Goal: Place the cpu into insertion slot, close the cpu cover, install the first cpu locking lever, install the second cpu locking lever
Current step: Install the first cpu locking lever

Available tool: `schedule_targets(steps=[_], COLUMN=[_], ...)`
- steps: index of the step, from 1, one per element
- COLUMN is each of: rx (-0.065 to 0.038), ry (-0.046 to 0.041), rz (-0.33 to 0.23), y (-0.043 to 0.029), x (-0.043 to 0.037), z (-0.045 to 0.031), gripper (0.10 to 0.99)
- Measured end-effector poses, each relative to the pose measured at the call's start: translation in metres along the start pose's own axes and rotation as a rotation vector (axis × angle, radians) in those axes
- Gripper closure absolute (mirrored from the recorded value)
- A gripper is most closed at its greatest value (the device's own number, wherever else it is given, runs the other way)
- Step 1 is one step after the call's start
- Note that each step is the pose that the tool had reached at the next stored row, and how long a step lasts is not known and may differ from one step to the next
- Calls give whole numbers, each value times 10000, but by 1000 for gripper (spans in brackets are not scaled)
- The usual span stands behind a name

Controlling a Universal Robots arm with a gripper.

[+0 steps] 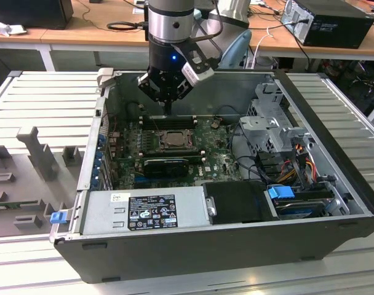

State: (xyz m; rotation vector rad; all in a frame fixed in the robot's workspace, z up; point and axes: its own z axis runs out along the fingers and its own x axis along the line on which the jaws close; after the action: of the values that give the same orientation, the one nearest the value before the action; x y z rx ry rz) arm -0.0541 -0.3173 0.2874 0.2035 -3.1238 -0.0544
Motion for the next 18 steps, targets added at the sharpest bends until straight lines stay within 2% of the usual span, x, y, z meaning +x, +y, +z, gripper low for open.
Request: schedule_targets(steps=[2, 6, 8, 13, 18], rx=[-1, -12, -16, -15, -16], ry=[-7, -16, -23, -31, -37], rz=[200, 217, 213, 214, 409], y=[0, 0, 4, 21, 31], x=[0, 8, 36, 172, 227], z=[11, 21, 26, 44, 85], gripper=[980, 980, 980, 980, 980])
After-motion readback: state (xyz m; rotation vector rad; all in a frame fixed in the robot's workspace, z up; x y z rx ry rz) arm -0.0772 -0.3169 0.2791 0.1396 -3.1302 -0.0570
